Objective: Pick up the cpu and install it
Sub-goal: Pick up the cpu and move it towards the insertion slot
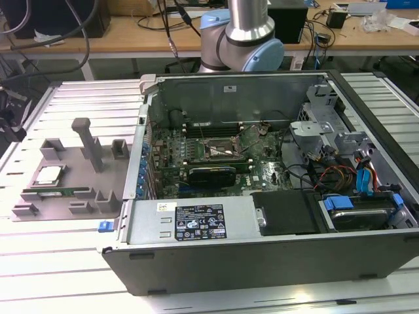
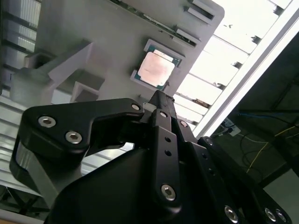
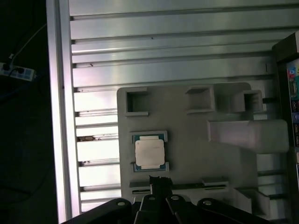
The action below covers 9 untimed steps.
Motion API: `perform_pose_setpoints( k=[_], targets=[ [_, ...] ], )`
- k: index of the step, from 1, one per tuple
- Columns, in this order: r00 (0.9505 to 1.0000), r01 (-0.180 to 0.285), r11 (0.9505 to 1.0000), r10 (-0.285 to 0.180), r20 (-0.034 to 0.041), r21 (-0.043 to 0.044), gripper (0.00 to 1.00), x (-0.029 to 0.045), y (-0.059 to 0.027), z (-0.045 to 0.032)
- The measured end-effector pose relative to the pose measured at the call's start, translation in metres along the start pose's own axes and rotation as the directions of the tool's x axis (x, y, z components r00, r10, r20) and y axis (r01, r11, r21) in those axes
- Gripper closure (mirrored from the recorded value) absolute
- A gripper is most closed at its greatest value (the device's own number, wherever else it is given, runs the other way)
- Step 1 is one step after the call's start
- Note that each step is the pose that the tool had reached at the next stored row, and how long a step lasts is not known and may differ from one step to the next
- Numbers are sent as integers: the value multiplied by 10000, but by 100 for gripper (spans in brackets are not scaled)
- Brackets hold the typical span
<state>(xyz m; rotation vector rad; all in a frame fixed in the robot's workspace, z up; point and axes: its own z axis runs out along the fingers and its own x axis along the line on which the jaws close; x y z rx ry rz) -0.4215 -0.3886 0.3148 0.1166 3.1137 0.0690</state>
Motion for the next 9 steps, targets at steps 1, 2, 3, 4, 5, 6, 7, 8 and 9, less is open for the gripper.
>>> perform_pose_setpoints(
  k=[1,2,3,4,5,6,7,8,9],
  targets=[
    [10000,0,10000,0,3,-3,89,38,-3,10],
    [10000,0,10000,0,4,-6,89,56,-5,18],
    [10000,0,10000,0,4,-7,89,71,-6,29],
    [10000,-1,10000,1,5,-9,89,86,-8,48],
    [10000,0,10000,0,5,-9,89,92,-10,64],
    [10000,2,10000,-2,4,-8,89,94,-12,81],
    [10000,2,10000,-2,4,-9,89,95,-12,100],
    [10000,1,10000,-1,4,-9,89,96,-13,119],
    [10000,0,10000,0,3,-9,89,97,-13,135]
  ],
)
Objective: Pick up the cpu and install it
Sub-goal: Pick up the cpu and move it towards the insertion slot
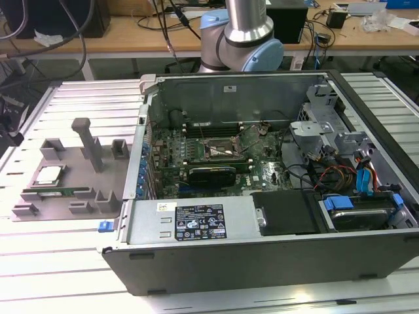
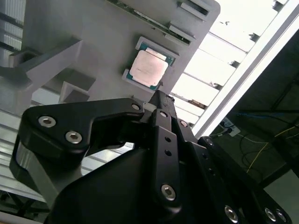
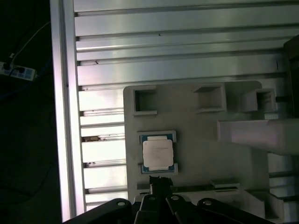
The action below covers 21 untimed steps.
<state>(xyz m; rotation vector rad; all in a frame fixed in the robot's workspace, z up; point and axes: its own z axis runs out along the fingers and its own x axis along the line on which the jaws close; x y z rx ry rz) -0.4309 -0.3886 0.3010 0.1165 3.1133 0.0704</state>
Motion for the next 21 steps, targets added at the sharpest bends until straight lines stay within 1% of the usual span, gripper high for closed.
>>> perform_pose_setpoints(
  k=[2,3,5,6,10,15,17,21],
  targets=[
    [10000,0,10000,0,0,0,89,1,-2,39],
    [10000,0,10000,0,1,0,89,1,-3,74],
    [10000,0,10000,0,1,-1,89,2,-5,113],
    [10000,-1,10000,1,1,0,89,2,-6,146],
    [10000,0,10000,0,1,0,89,-22,-4,229],
    [10000,-1,10000,1,1,0,89,-28,13,336],
    [10000,0,10000,0,-3,0,89,-33,24,394],
    [10000,-1,10000,1,-10,1,89,-36,34,473]
  ],
)
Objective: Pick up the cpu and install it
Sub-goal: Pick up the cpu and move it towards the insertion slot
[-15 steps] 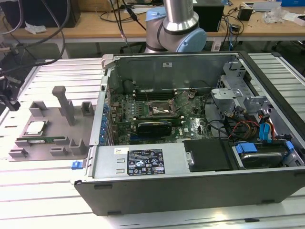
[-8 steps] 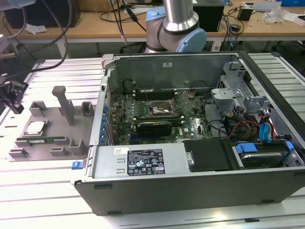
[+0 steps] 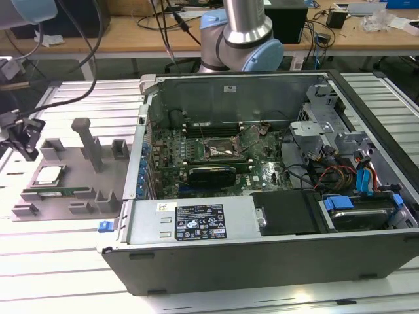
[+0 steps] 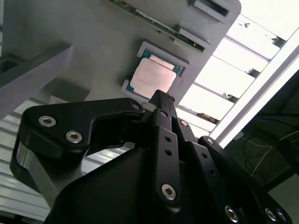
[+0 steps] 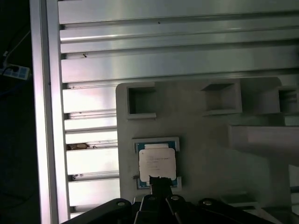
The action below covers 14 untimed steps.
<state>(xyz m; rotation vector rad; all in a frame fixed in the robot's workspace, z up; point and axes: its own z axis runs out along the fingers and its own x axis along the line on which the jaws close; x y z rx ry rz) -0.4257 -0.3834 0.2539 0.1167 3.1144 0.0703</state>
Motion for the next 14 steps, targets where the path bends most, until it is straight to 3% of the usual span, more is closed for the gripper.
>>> perform_pose_setpoints(
  k=[7,9,13,14],
  targets=[
    [10000,0,10000,0,-14,1,89,-26,38,270],
    [10000,-2,10000,2,-19,1,89,-29,37,305],
    [10000,-1,10000,1,-39,6,89,-31,30,463],
    [10000,-2,10000,2,-42,7,89,-30,30,463]
  ],
)
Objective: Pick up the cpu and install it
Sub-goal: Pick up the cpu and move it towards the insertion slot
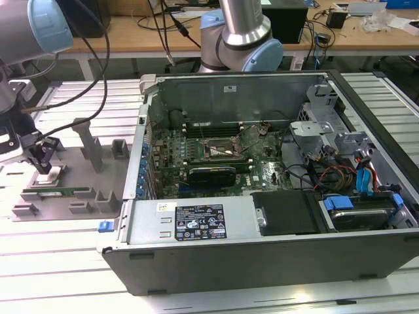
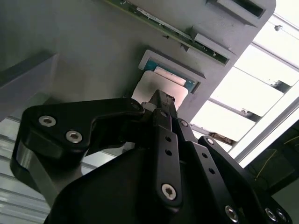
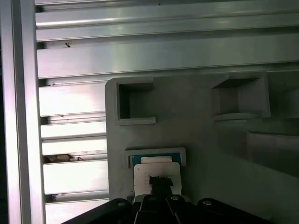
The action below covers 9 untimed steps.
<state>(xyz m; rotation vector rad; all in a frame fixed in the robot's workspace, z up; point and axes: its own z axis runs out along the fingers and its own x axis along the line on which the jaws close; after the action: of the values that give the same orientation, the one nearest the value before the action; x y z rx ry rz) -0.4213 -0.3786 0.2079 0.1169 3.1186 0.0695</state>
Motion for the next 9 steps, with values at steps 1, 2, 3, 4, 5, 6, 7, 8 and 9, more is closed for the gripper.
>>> perform_pose_setpoints(
  k=[1,2,3,4,5,6,7,8,9],
  targets=[
    [10000,0,10000,0,0,0,89,0,0,1],
    [10000,0,10000,0,1,-1,89,0,0,2],
    [10000,0,10000,0,1,-1,89,0,0,3],
    [10000,0,10000,0,1,-1,89,0,0,3],
    [10000,0,10000,0,2,-1,89,0,0,4],
    [10000,0,10000,0,2,-1,89,0,0,5],
    [10000,0,10000,0,2,-1,89,0,0,5],
    [10000,0,10000,0,2,-1,89,0,0,5],
    [10000,0,10000,0,2,-1,89,0,0,6]
  ],
)
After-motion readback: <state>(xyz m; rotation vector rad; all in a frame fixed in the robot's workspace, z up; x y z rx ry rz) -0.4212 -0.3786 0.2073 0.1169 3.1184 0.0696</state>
